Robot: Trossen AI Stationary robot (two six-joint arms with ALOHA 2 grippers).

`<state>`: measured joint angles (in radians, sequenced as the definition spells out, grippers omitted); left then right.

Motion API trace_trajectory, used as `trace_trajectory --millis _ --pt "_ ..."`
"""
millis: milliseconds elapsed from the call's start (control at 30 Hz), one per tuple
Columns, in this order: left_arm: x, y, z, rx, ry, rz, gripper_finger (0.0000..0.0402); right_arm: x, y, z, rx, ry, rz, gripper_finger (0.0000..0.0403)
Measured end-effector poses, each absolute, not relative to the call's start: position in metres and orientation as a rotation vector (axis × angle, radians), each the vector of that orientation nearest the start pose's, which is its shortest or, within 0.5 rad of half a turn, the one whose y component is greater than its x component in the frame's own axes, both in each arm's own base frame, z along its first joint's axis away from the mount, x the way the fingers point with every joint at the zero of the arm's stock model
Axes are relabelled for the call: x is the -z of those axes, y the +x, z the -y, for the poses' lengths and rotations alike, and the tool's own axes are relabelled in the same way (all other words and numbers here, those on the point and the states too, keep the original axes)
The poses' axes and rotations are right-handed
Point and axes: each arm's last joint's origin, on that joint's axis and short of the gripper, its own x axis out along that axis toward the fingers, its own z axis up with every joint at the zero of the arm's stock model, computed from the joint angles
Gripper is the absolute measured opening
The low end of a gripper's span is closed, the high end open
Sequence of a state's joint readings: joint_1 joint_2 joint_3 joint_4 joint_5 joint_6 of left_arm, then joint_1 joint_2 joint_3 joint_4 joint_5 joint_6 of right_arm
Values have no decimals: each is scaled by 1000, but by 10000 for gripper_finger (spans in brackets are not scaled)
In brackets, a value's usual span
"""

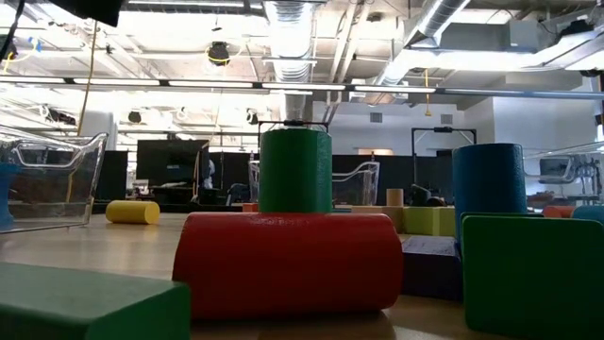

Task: Sort blocks by size
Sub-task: Put the green arc block into the left transparent bin

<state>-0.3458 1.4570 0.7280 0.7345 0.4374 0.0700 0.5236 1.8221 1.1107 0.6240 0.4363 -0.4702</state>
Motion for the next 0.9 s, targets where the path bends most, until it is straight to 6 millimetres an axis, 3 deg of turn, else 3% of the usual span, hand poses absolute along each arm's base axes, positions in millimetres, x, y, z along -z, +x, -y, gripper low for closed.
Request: trace_trajectory --millis 300,900 --pt "-248 285 116 783 61 35 43 -237 355 -193 -103 -513 -50 325" --pt "-251 285 115 746 28 58 43 -241 355 -194 -93 -549 -19 256"
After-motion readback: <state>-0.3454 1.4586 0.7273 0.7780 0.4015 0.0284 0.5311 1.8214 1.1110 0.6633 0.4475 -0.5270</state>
